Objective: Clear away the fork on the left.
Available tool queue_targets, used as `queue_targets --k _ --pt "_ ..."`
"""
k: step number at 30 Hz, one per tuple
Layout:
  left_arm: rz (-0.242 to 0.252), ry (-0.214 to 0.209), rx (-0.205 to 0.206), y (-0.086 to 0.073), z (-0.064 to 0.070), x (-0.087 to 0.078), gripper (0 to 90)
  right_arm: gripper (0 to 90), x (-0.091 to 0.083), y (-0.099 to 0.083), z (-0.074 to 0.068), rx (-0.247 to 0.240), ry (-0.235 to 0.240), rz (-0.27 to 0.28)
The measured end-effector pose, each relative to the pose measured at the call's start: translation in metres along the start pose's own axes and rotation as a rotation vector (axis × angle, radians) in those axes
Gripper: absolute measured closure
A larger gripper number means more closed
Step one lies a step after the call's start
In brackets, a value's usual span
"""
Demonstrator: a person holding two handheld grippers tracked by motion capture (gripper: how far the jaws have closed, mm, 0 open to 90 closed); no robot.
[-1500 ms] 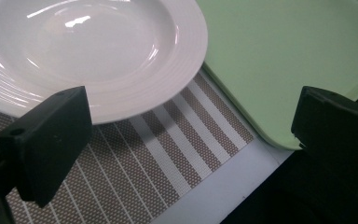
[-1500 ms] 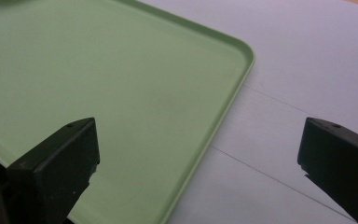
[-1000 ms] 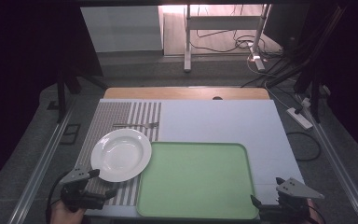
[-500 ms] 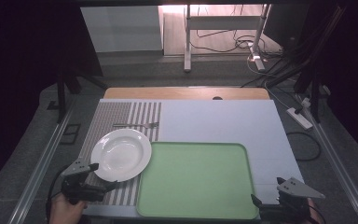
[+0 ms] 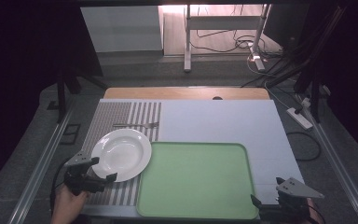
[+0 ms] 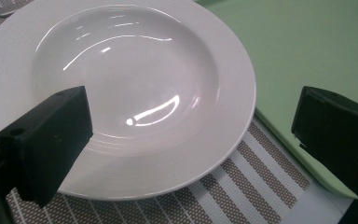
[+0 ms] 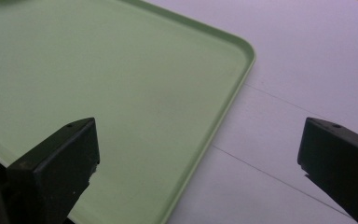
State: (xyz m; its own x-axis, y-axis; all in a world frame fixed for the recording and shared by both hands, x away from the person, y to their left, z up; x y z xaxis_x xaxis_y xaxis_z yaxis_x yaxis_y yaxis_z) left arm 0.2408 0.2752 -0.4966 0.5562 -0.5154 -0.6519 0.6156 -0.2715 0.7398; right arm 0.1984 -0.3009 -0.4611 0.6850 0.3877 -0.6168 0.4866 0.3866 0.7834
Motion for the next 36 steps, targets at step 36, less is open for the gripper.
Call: queue_targets --k 36 --pt "-0.006 0.010 -0.023 0.058 -0.047 0.056 0.0 0.0 0.002 0.000 0.001 0.003 0.024 -0.017"
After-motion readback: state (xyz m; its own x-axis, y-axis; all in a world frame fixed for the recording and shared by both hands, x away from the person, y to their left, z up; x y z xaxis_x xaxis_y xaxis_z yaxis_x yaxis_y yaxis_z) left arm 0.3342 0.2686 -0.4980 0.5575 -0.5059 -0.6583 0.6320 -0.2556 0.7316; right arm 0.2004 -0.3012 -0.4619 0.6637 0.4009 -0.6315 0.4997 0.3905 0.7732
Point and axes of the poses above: each handheld gripper's, and its own axes: x roughly forward along the jaws, y roughly out of its top, z roughly to its right, the point moved 1 cm from there along x, roughly forward along the jaws, and after that the axes turned 1 degree about y, right-handed, at the moved point
